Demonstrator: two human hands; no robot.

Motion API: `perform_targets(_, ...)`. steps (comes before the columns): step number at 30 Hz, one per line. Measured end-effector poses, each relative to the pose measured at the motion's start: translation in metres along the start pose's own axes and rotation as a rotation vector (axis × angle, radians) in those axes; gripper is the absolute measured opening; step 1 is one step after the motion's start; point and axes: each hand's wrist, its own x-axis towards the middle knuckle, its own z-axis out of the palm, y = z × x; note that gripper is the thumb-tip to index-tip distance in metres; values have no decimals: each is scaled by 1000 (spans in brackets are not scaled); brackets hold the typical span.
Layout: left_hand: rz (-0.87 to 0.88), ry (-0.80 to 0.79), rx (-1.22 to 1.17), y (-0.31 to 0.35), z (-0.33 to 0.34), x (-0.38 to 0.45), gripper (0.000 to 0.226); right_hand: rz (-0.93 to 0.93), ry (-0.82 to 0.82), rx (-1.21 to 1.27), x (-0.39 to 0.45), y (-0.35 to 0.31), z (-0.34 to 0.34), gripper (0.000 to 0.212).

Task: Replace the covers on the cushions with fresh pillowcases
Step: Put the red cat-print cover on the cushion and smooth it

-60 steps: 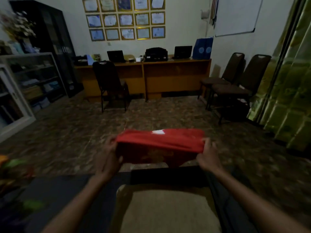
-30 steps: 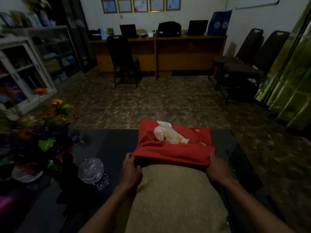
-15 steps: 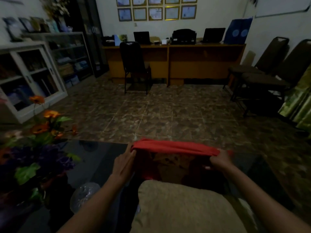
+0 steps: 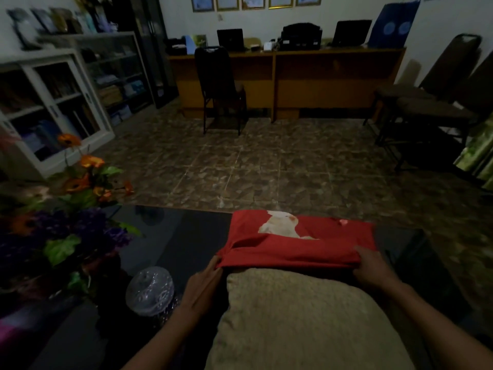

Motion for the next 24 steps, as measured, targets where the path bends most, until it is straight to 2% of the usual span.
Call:
perform_targets(2,-71,-2,-82,3,2,-20,66,8,-44,18,-7,-3,-6,39)
perform_targets(4,-168,18,-260,9,1,-40,60,-2,-70,57,-10,-2,-5,39)
perform_targets(7,-267,212,-499,28,-5,-68,48,-60,-57,99,3,12,10,55)
perform_targets(9,-305,339,-591,41,-12,-79,47,-52,-50,95,-4,6,12,48)
perform_targets(11,-332,399,-632,48,-15,-87,43,-13,-1,88,-19,-2,9,46)
perform_targets(13,-312,397,-640,48,-16,-92,38,-18,42,78,-29,1,11,45)
perform_targets(18,-82,381,-587,47,-23,-103,13,29,158,110,-84,-3,5,41)
perform_targets(21,-156,357,-667,55,-33,-105,31,108,188,107,-96,-7,8,48)
perform_targets(24,-277,282,-516,64,-52,-87,61,159,183,194,-100,-17,16,53)
